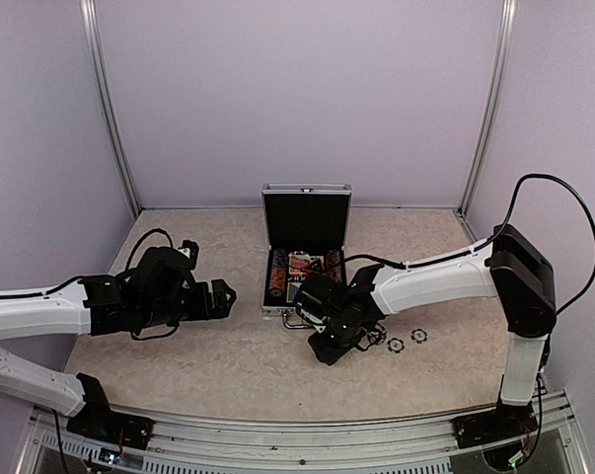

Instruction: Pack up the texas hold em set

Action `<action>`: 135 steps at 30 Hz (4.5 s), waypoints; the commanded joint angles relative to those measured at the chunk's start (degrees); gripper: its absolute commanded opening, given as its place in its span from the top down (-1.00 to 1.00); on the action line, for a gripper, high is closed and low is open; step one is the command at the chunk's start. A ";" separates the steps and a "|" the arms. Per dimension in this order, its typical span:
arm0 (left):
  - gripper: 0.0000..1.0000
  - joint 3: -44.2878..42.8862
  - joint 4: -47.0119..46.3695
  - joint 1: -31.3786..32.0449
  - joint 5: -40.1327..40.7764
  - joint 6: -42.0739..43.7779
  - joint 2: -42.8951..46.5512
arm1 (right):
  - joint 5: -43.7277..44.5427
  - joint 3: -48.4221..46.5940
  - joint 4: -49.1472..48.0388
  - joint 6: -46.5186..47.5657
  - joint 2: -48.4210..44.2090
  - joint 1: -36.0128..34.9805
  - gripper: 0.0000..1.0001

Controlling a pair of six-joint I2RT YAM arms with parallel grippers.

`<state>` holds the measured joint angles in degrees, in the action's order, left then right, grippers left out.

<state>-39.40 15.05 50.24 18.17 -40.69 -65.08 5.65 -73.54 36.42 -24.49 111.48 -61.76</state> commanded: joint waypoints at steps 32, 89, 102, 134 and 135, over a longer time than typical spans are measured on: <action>-0.98 13.53 -33.37 -0.32 -23.64 -6.95 -4.33 | -0.60 -1.58 2.69 12.76 -10.06 -1.22 1.00; -0.98 6.27 -100.34 4.34 -53.78 -17.38 -53.29 | -7.77 -1.78 9.77 18.84 -14.93 -5.95 1.00; -0.98 4.78 -101.38 5.75 -55.88 -17.37 -53.99 | -7.76 -1.61 10.03 19.03 -13.95 -6.45 1.00; -0.55 1.81 -103.30 6.45 -58.21 -20.28 -56.80 | -9.16 -1.35 9.24 19.62 -13.84 -7.22 1.00; -0.47 1.71 -103.40 6.53 -58.32 -20.39 -56.82 | -9.10 -1.30 9.26 19.58 -13.77 -7.24 1.00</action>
<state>-36.07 -86.65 55.96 -38.76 -59.96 -120.86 -1.96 -75.05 48.53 -6.48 97.71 -67.55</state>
